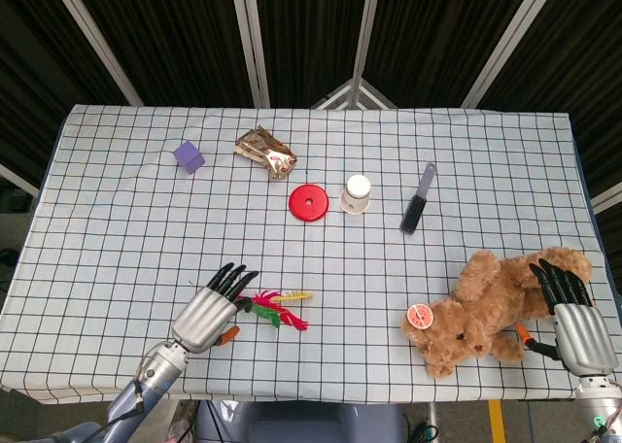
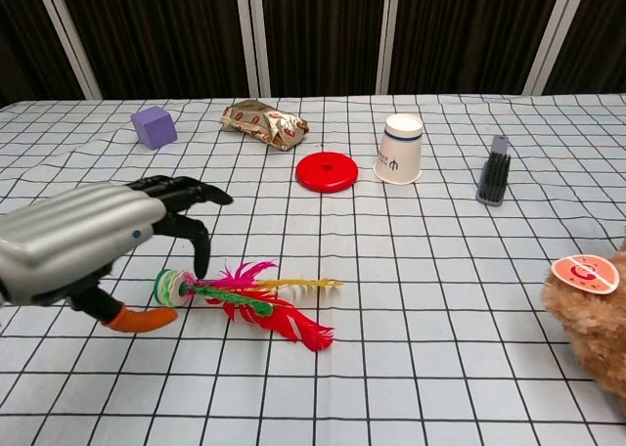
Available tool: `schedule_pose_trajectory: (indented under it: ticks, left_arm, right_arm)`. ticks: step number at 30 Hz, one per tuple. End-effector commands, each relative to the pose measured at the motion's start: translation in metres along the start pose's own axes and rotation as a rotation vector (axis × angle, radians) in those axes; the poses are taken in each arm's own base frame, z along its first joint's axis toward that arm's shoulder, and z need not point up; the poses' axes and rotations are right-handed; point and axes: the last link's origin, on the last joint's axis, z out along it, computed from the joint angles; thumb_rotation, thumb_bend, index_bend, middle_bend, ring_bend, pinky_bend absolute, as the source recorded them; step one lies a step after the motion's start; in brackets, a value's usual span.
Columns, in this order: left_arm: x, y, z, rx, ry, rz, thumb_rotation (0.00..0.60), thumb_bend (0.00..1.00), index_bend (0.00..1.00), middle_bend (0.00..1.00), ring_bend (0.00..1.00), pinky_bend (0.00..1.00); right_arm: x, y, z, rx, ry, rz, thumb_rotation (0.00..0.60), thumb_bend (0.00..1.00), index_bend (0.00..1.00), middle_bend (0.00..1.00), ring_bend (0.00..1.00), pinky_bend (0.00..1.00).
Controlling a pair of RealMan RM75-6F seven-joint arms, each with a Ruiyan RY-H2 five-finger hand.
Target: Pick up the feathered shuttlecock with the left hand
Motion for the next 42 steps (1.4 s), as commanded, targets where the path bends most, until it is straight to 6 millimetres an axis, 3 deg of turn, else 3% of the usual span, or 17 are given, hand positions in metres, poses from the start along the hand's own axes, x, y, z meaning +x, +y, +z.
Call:
schedule_pose_trajectory:
  ticks: [1,12,22,26,32,42]
  left_arm:
    - [-0.007,0.015,0.018,-0.017,-0.002,0.018,0.6,0.41,0.46,0.07,0.0,0.0]
    - [-0.018,0.039,0.043,-0.041,-0.005,0.031,0.6,0.45,0.49,0.08,0.0,0.0]
    - [-0.021,0.038,0.044,-0.032,0.007,0.012,0.6,0.62,0.61,0.14,0.0,0.01]
    - [-0.02,0.034,0.042,-0.023,0.011,0.008,0.6,0.63,0.62,0.14,0.0,0.02]
    - [-0.004,0.022,0.039,0.012,0.061,-0.023,0.6,0.63,0.62,0.14,0.0,0.02]
    - [0.042,-0.022,0.021,0.109,0.165,-0.077,0.6,0.63,0.62,0.14,0.0,0.02]
  right_arm:
    - [0.0,0.0,0.0,0.0,0.0,0.0,0.6,0.34,0.0,0.0,0.0,0.0]
    - [0.001,0.001,0.0,0.002,0.001,0.009,0.6,0.34,0.0,0.0,0.0,0.0]
    - [0.0,0.0,-0.001,0.004,-0.004,0.008,0.6,0.34,0.0,0.0,0.0,0.0]
    - [0.0,0.0,-0.001,0.004,-0.004,0.007,0.6,0.34,0.0,0.0,0.0,0.0]
    - [0.0,0.001,-0.001,-0.001,-0.004,0.008,0.6,0.34,0.0,0.0,0.0,0.0]
    - [0.0,0.0,-0.001,0.0,-0.007,0.008,0.6,0.34,0.0,0.0,0.0,0.0]
